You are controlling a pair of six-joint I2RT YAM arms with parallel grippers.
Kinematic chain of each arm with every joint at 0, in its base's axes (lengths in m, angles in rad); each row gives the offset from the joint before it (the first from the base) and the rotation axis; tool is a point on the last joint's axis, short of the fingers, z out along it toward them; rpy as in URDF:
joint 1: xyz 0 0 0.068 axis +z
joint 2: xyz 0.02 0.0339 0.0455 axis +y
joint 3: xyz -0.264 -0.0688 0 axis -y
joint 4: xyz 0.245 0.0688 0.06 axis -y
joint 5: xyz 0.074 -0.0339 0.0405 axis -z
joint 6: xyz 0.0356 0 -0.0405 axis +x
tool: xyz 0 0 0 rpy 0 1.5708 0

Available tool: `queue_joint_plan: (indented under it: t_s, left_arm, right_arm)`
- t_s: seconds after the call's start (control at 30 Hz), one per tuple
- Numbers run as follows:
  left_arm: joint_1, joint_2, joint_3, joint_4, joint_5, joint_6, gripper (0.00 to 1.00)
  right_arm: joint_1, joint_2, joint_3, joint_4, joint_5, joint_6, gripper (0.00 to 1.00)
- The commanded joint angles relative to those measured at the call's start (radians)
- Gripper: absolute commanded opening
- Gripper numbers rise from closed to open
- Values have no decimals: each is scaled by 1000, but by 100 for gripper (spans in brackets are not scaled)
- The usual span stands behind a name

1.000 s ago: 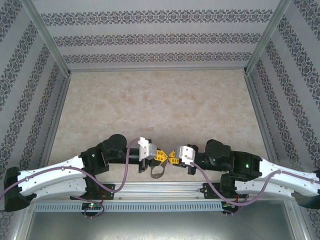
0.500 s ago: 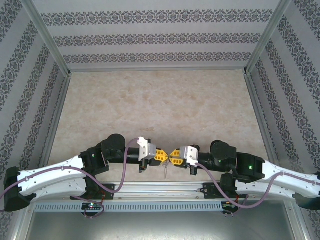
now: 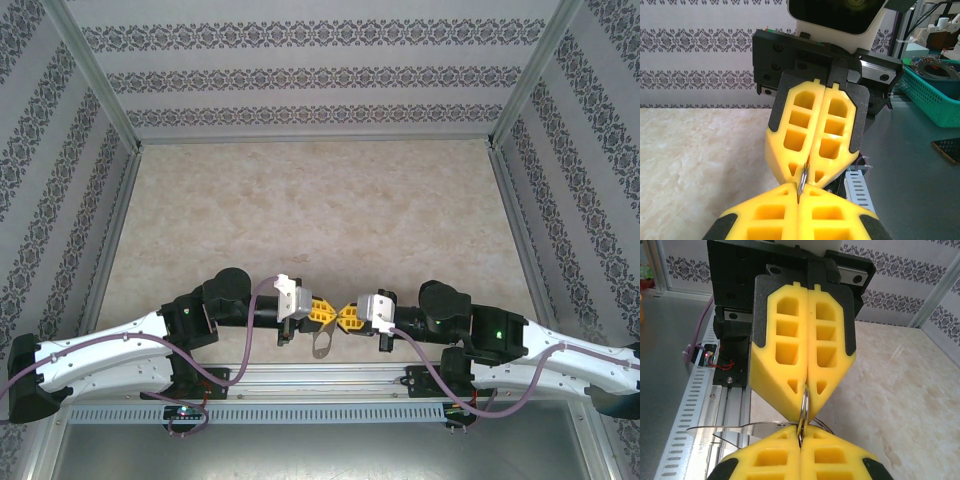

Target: Put the keys on the keyring

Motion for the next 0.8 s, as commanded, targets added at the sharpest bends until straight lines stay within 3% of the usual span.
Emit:
queue_joint_plan:
  t_s: [0.0, 0.07, 0.23, 0.37, 0.67, 0.77]
  left_arm:
    - [-8, 4, 33, 1, -3, 16, 0]
    - [-8, 12, 56, -70, -19, 35, 0]
    - [-8, 38, 131, -269, -109, 87, 16]
    - [-8, 73, 190, -390, -179, 114, 18]
    - [-10, 130, 223, -435, -179, 122, 24]
    - [-10, 134, 215, -420, -157, 120, 17]
  right_arm:
    - [9, 15, 10, 24, 13, -6, 0]
    - [9, 11, 13, 14, 40, -7, 0]
    - [7, 22, 39, -53, 116, -10, 0]
    - [7, 71, 76, -122, 126, -7, 0]
    - [-10, 126, 107, -149, 81, -3, 0]
    - [-15, 134, 108, -154, 65, -1, 0]
